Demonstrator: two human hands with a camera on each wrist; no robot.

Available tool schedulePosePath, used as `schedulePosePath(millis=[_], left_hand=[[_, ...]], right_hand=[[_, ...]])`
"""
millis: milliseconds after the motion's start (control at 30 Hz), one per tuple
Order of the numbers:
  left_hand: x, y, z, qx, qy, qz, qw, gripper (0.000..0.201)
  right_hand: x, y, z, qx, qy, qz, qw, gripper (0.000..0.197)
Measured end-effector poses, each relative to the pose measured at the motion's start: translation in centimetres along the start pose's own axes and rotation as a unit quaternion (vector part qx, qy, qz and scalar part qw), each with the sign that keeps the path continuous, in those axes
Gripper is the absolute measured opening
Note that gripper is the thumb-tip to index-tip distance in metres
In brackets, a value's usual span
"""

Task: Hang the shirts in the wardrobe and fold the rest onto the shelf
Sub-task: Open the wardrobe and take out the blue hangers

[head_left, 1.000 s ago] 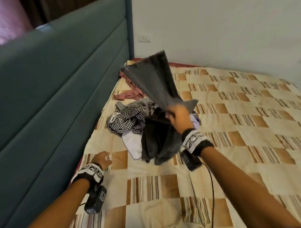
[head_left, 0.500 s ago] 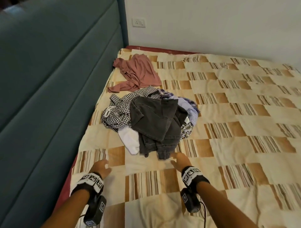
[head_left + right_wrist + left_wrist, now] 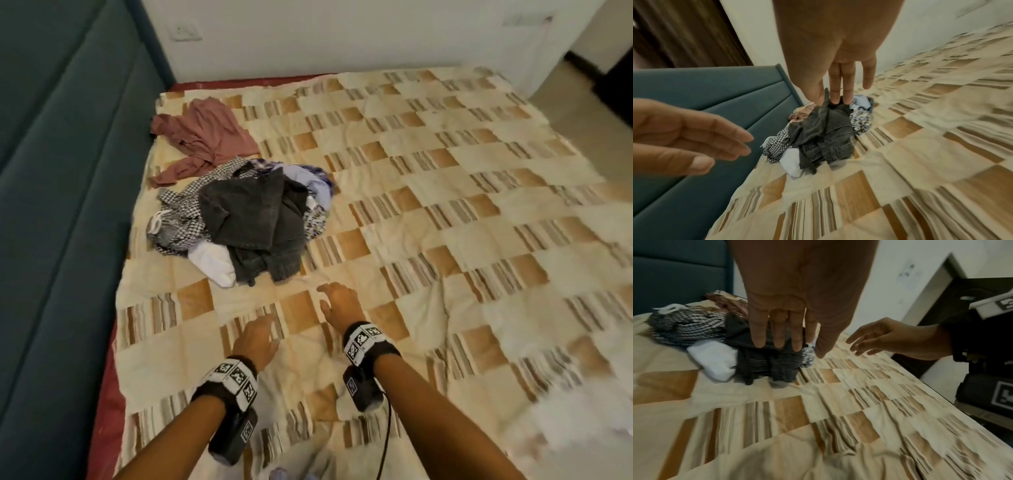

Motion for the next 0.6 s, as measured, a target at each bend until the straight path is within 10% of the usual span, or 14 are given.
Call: schedulePosePath(millis=[333, 600], left_hand=[[-12.7, 14.3, 8.3, 0.206, -0.040, 0.270, 0.940, 0.070], [-30.8, 21.2, 20.0, 0.325, -0.112, 0.479, 0.808, 0.079]], right_hand=[[-24.9, 2.8, -1.6, 0.017, 0.154, 0.245, 0.957, 0.040], [-52.5, 0.1, 3.7, 0.068, 0.286, 0.512, 0.807, 0.042]])
Point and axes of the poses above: each hand's wrist, its own x-axis towards the middle knuckle, its own z-axis out of the palm, y = z × x, the point moved 8 cm from there along x, towards the middle knuckle, and after that the axes turned 12 degrees about -z, right-handed, at the moved point
